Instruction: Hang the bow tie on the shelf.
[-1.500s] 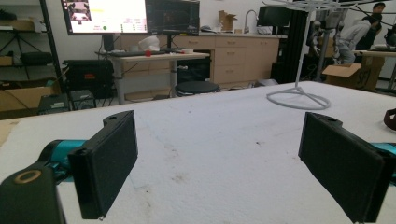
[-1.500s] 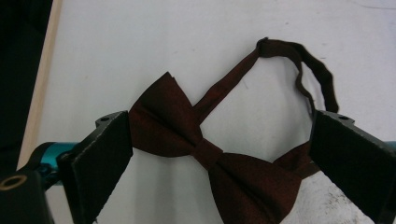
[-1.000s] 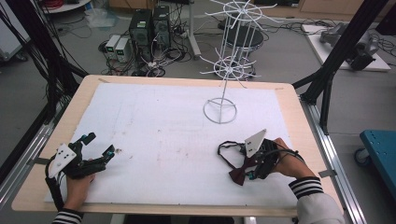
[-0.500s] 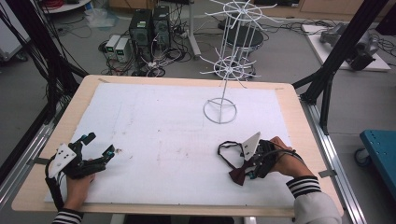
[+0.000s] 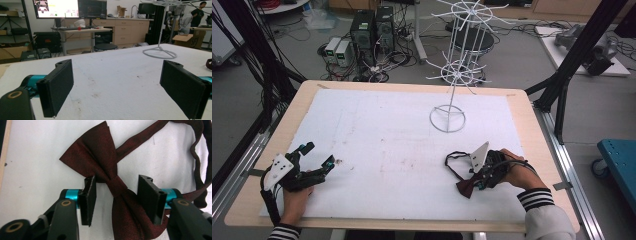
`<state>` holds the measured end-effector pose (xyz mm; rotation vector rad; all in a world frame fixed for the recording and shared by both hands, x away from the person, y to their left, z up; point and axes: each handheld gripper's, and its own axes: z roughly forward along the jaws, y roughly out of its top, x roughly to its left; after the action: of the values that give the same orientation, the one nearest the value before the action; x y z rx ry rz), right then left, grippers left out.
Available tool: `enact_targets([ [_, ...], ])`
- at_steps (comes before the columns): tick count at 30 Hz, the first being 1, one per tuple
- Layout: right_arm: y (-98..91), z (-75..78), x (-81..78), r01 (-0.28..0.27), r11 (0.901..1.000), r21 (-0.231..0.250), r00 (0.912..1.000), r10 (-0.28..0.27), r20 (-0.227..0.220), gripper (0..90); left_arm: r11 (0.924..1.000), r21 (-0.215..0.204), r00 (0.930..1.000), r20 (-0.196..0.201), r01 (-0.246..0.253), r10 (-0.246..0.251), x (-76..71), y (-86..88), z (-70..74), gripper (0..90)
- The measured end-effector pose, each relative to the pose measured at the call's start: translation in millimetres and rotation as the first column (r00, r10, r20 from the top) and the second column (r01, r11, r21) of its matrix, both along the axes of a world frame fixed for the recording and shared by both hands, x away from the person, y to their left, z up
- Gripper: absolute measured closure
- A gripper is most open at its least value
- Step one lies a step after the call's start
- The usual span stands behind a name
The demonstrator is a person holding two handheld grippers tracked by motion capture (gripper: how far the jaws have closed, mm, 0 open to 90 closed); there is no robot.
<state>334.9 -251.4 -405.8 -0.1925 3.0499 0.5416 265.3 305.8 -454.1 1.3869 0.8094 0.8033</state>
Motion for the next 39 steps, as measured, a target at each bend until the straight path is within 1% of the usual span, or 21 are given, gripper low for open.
enact_targets([
  [3, 0.9, 0.5, 0.1, -0.008, 0.9999, -0.013, 1.0000, 0.008, 0.005, 60.0, 1.0000, 0.000, 1.0000, 0.000, 0.000, 0.000, 0.0, -0.1, 0.0, 12.1],
  [4, 0.9, 0.5, 0.1, -0.008, 0.9999, -0.013, 1.0000, 0.008, 0.005, 60.0, 1.0000, 0.001, 1.0000, 0.000, 0.000, 0.000, -0.1, -0.1, 0.0, 12.1],
  [6, 1.2, 0.8, -0.1, -0.013, 0.9995, -0.029, 0.9998, 0.013, 0.016, 68.1, 1.0000, 0.000, 1.0000, 0.000, 0.000, 0.000, 0.0, -0.1, 0.0, 12.1],
  [7, 1.5, 0.7, 0.6, -0.002, 0.9997, -0.026, 1.0000, 0.003, 0.004, 73.2, 1.0000, 0.001, 1.0000, 0.000, 0.000, 0.000, 0.0, 0.0, 0.0, 12.1],
  [9, 1.6, 0.7, 0.8, 0.000, 0.9997, -0.023, 1.0000, 0.000, 0.000, 75.5, 1.0000, 0.000, 1.0000, 0.000, 0.000, 0.000, 0.0, 0.0, 0.0, 12.1],
  [12, 1.5, 1.5, 0.7, 0.020, 0.9996, -0.021, 0.9998, -0.020, -0.006, 76.2, 1.0000, -0.001, 1.0000, 0.001, -0.001, 0.001, 0.1, 0.0, -0.1, 12.1],
  [15, 1.2, 1.7, 1.2, 0.026, 0.9996, -0.010, 0.9996, -0.026, -0.011, 76.3, 1.0000, -0.001, 1.0000, 0.000, -0.001, 0.001, 0.0, -0.1, 0.0, 12.1],
  [16, 1.0, 3.0, 1.3, 0.029, 0.9996, 0.005, 0.9995, -0.029, -0.013, 76.3, 1.0000, -0.001, 1.0000, 0.001, -0.001, 0.001, 0.1, -0.1, -0.1, 12.1],
  [20, 0.1, 4.6, 1.2, 0.038, 0.9990, 0.023, 0.9991, -0.037, -0.020, 76.4, 1.0000, -0.001, 1.0000, 0.000, -0.001, 0.001, 0.1, 0.0, 0.0, 12.1],
  [23, -1.7, 6.9, 1.8, 0.070, 0.9959, 0.058, 0.9971, -0.068, -0.035, 76.4, 1.0000, 0.000, 1.0000, 0.000, -0.001, 0.001, 0.1, 0.0, 0.0, 12.1],
  [24, -1.7, 7.5, 3.3, 0.062, 0.9951, 0.077, 0.9976, -0.060, -0.034, 76.4, 1.0000, -0.001, 1.0000, 0.001, -0.001, 0.001, 0.1, 0.0, 0.0, 12.1],
  [25, -2.0, 8.4, 3.1, 0.079, 0.9927, 0.091, 0.9963, -0.075, -0.041, 76.4, 1.0000, -0.001, 1.0000, 0.000, -0.001, 0.001, 0.1, 0.0, -0.1, 12.1],
  [26, -2.2, 9.3, 2.5, 0.093, 0.9904, 0.102, 0.9949, -0.088, -0.049, 76.4, 1.0000, -0.001, 1.0000, 0.000, -0.001, 0.001, 0.1, 0.0, -0.1, 12.1],
  [28, -2.4, 10.5, 2.2, 0.098, 0.9888, 0.112, 0.9942, -0.093, -0.055, 76.4, 1.0000, -0.002, 1.0000, 0.001, -0.001, 0.001, 0.1, -0.1, -0.1, 12.1],
  [29, -3.1, 13.5, 2.1, 0.119, 0.9827, 0.142, 0.9919, -0.111, -0.061, 76.4, 1.0000, -0.001, 1.0000, 0.000, -0.001, 0.001, 0.1, 0.1, 0.0, 12.1],
  [30, -3.7, 15.3, 2.7, 0.125, 0.9789, 0.161, 0.9914, -0.117, -0.059, 76.4, 1.0000, 0.000, 1.0000, 0.001, -0.001, 0.001, 0.2, 0.1, 0.0, 12.1],
  [32, -5.4, 18.6, 3.9, 0.146, 0.9670, 0.209, 0.9888, -0.136, -0.061, 76.4, 1.0000, -0.001, 1.0000, 0.001, -0.001, 0.001, 0.1, 0.0, 0.0, 12.1],
  [34, -7.0, 21.6, 4.4, 0.158, 0.9591, 0.235, 0.9872, -0.147, -0.062, 76.4, 1.0000, -0.001, 1.0000, 0.000, -0.001, 0.001, 0.1, 0.0, 0.0, 12.1],
  [36, -9.7, 25.7, 4.4, 0.189, 0.9413, 0.280, 0.9819, -0.177, -0.068, 76.4, 1.0000, -0.002, 1.0000, 0.001, -0.002, 0.002, 0.1, -0.1, -0.1, 12.1],
  [38, -11.8, 28.4, 4.8, 0.216, 0.9254, 0.311, 0.9764, -0.205, -0.069, 76.4, 1.0000, -0.003, 1.0000, 0.001, -0.002, 0.002, 0.1, -0.2, -0.1, 12.1],
  [39, -11.8, 28.4, 4.8, 0.216, 0.9254, 0.311, 0.9764, -0.205, -0.069, 76.4, 1.0000, -0.002, 1.0000, 0.001, -0.002, 0.002, 0.1, 0.0, -0.1, 12.1],
])
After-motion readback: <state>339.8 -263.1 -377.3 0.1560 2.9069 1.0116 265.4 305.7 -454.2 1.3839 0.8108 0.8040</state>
